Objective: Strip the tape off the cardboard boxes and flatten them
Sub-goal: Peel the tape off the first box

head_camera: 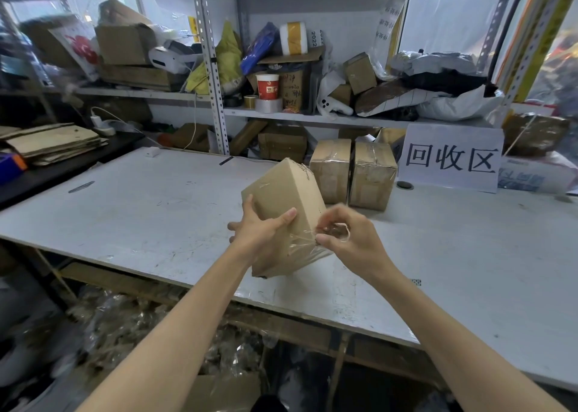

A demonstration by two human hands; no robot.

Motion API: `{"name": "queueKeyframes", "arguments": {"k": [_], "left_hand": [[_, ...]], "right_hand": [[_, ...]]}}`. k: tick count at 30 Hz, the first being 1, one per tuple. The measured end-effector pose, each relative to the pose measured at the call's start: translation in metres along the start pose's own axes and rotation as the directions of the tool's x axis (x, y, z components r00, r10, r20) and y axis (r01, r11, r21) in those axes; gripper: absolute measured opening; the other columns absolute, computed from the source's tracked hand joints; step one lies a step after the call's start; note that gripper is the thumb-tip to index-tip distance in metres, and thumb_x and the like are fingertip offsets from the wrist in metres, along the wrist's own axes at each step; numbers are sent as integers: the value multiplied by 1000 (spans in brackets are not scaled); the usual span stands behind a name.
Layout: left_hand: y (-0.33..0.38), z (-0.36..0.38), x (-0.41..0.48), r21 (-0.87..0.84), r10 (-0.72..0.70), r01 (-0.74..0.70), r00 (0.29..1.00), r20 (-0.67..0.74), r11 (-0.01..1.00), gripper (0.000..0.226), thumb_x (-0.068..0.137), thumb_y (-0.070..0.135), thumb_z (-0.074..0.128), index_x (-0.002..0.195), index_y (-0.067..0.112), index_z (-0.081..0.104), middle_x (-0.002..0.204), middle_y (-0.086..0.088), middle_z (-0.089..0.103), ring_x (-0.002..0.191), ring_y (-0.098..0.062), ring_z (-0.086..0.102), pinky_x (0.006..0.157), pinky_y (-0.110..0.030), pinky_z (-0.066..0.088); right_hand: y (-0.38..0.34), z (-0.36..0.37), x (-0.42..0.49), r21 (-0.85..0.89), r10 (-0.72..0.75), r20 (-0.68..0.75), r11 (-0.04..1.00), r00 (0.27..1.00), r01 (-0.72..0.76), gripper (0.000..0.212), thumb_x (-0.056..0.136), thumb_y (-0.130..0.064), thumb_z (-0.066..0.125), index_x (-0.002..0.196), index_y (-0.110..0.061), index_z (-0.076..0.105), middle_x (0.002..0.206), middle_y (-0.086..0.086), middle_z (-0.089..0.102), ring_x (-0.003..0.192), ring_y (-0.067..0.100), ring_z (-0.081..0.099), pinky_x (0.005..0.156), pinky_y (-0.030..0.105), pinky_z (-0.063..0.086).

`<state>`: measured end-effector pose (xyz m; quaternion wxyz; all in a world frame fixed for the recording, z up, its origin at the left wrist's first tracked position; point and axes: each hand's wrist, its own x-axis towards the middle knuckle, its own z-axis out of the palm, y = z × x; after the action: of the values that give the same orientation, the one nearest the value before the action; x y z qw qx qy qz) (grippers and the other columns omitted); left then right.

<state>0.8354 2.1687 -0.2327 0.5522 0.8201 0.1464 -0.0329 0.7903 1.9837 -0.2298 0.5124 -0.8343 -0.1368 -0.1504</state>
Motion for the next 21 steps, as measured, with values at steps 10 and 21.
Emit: {"name": "queueKeyframes", "arguments": {"k": [10, 21], "left_hand": [[-5, 6, -4, 141, 97, -100, 995, 32, 985, 87, 80, 48, 76, 149, 45, 21, 136, -14, 22, 126, -42, 38, 109, -54, 36], [-1, 9, -12, 233, 125, -137, 990, 65, 963, 94, 80, 42, 78, 149, 45, 14, 135, -14, 23, 124, -41, 38, 108, -53, 37]], "right_hand": [[-2, 0, 3, -128, -3, -71, 992, 998, -6, 22, 70, -6, 82, 92, -6, 75, 89, 6, 67, 79, 13, 61, 69, 6, 44], [4, -11, 12, -228, 70, 82, 972, 994, -50, 23, 78, 4, 69, 67, -11, 55, 64, -2, 55, 59, 5, 46, 54, 8, 36]]}}
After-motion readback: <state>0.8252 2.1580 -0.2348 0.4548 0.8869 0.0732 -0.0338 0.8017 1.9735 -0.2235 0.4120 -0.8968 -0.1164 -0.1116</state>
